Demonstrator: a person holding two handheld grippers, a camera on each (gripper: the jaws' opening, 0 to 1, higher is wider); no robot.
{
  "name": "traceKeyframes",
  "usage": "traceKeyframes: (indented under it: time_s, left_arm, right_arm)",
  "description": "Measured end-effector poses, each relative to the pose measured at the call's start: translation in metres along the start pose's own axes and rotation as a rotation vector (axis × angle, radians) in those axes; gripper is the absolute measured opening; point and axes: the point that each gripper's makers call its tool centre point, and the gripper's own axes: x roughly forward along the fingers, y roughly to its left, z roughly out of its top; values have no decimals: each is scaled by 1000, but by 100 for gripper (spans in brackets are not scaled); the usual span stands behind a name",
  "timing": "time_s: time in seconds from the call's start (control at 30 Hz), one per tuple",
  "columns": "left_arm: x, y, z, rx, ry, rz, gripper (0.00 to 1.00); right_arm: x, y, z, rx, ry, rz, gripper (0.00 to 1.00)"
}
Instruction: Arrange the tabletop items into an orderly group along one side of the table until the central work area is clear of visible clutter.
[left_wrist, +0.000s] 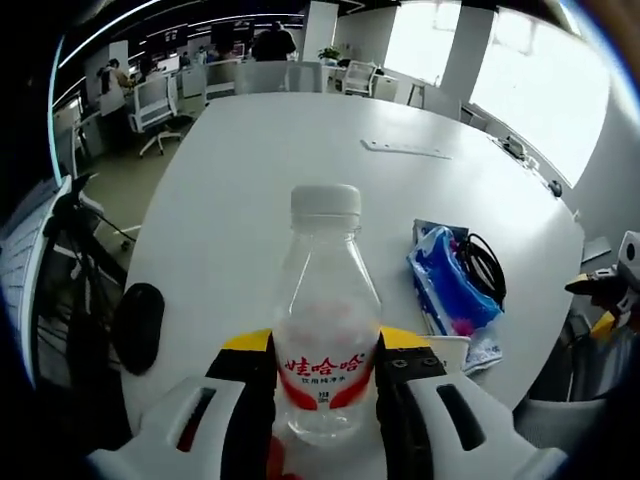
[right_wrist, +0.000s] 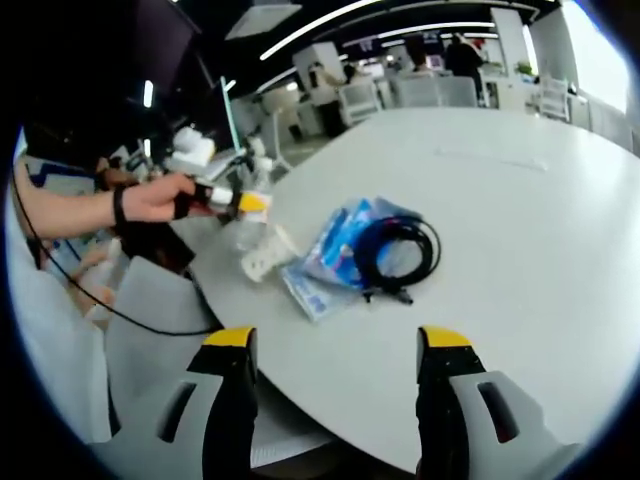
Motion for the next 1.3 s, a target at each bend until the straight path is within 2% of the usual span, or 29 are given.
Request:
traceKeyframes:
  time_s: [0.6, 0.87, 1.23, 1.3]
  left_arm:
    - [-21, 0, -13, 18, -33, 41, 37]
    - [-31, 2, -22, 58, -47, 60, 37]
    - [-44, 3, -40, 59, -87, 93, 37]
    - [-45, 4, -42, 91, -98, 117, 37]
  right_arm:
    - [1, 2, 1, -10, 1, 10, 63]
    - [2, 4, 3, -18, -5, 14, 63]
    - [-2, 5, -6, -9, 1, 10, 63]
    - [-2, 6, -7, -9, 2, 11, 63]
